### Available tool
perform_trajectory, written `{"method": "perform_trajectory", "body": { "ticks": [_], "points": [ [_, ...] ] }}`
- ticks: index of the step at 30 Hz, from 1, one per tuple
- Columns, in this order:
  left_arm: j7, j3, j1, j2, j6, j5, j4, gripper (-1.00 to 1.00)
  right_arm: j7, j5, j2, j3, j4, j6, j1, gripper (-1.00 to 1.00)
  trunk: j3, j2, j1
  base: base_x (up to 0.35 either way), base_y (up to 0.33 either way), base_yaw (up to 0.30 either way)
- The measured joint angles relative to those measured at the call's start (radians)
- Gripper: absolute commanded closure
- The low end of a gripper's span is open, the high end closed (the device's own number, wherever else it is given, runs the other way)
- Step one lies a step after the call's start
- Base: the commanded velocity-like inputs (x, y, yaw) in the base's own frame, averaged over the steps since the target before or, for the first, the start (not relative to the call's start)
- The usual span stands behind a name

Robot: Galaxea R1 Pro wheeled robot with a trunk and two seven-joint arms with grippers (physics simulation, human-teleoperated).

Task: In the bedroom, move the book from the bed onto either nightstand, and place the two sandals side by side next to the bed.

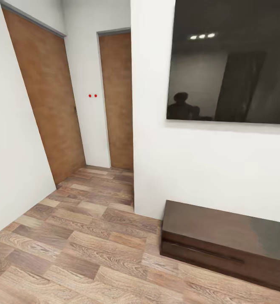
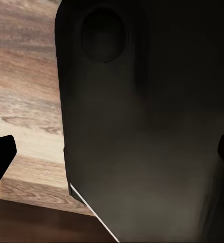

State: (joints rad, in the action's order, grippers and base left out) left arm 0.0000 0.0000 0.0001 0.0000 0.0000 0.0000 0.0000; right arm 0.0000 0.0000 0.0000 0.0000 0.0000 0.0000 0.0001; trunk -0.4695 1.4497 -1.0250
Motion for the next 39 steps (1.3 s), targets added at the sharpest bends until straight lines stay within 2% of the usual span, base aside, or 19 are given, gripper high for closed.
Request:
{"method": "perform_trajectory", "body": {
  "ticks": [2, 39],
  "points": [
    [0.001, 0.0, -0.006, 0.006, -0.005, -0.002, -0.005, -1.0, -0.004, 0.005, -0.009, 0.005, -0.002, -0.006, 0.005, -1.0, 0.0, 0.0, 0.0, 0.0, 0.0, 0.0],
    [0.001, 0.0, -0.006, 0.006, -0.005, -0.002, -0.005, -1.0, -0.004, 0.005, -0.009, 0.005, -0.001, -0.006, 0.006, -1.0, 0.0, 0.0, 0.0, 0.0, 0.0, 0.0]
  ]
}}
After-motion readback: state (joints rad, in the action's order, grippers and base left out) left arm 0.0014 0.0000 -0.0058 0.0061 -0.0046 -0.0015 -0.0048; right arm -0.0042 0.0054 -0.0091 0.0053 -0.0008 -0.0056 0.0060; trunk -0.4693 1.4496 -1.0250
